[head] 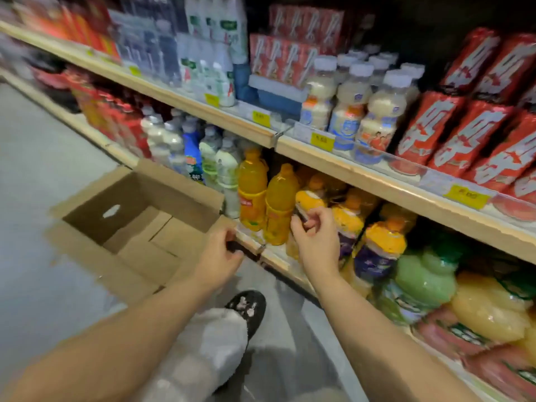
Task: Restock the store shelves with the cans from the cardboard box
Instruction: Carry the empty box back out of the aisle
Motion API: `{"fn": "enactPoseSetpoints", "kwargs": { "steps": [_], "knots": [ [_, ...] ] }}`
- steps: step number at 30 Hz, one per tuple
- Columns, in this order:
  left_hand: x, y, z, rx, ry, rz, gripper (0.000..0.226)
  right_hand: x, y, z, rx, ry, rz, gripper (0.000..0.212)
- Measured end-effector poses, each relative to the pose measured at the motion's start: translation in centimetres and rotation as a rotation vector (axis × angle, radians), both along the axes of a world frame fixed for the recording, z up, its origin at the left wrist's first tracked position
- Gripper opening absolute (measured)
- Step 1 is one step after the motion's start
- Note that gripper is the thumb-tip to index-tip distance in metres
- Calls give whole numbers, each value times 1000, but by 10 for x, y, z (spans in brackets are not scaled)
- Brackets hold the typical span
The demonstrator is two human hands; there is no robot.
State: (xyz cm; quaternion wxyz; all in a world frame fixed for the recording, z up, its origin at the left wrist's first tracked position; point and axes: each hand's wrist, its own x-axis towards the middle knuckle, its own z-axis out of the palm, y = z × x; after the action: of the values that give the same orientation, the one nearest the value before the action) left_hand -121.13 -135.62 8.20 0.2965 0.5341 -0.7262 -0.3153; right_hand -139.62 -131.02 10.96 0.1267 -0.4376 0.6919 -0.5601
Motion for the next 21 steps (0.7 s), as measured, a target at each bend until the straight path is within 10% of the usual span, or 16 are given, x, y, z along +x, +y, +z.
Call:
{"fn": "enactPoseSetpoints", "kwargs": {
  "steps": [5, 21],
  "knots": [
    [103, -1, -3, 101, -182, 237, 46, 91, -10, -56, 160, -136, 260, 21],
    [285, -67, -110, 147, 116, 559, 42, 278, -73, -159, 386, -156, 432, 29]
  ]
}}
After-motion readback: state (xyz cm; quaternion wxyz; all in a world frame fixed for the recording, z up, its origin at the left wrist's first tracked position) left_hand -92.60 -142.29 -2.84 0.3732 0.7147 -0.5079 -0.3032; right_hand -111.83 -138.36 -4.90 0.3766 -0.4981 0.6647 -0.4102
